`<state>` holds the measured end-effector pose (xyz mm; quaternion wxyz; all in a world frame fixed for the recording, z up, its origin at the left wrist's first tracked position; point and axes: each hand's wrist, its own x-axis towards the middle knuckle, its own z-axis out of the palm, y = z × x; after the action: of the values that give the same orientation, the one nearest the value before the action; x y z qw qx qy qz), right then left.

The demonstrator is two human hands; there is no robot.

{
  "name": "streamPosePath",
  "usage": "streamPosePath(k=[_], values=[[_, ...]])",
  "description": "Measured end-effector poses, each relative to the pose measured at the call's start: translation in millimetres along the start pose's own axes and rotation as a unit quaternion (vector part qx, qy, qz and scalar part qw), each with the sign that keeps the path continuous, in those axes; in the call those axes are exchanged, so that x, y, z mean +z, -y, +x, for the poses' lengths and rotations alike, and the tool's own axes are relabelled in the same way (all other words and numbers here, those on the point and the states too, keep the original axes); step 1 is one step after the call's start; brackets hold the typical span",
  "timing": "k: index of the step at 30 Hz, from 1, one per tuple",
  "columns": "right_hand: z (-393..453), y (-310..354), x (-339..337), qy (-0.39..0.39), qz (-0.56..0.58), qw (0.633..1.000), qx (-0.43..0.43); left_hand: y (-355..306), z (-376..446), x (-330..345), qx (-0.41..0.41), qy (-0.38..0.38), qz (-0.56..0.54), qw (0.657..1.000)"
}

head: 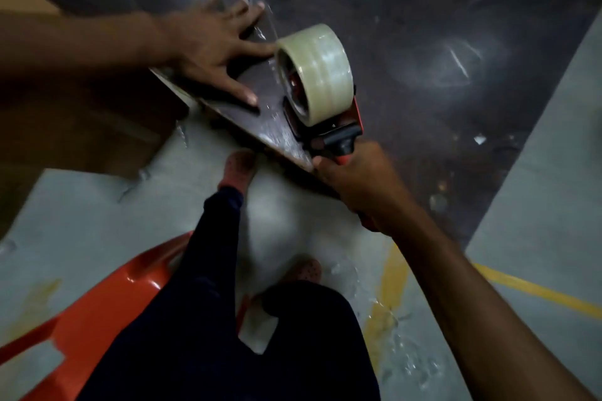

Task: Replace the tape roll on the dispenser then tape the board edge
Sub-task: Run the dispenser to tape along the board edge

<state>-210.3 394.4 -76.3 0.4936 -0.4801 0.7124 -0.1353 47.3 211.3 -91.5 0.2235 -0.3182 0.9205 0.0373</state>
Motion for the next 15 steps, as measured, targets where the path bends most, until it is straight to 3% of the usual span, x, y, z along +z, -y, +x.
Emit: streamPosePath(k=[3,9,15], values=[[-25,-28,-6,0.014,0.004,1.0,0.017,-22,-6,1,-0.011,0.019,-0.001,1.0],[-76,-80,-15,0.014,0.008,0.999,0.045,-101,-29,25,0.077,-0.013,-0.022,0.997],[-135,-132,-20,0.009,0.039,0.994,0.1,-153,-37,32,0.115,-0.031,-0.051,0.992]])
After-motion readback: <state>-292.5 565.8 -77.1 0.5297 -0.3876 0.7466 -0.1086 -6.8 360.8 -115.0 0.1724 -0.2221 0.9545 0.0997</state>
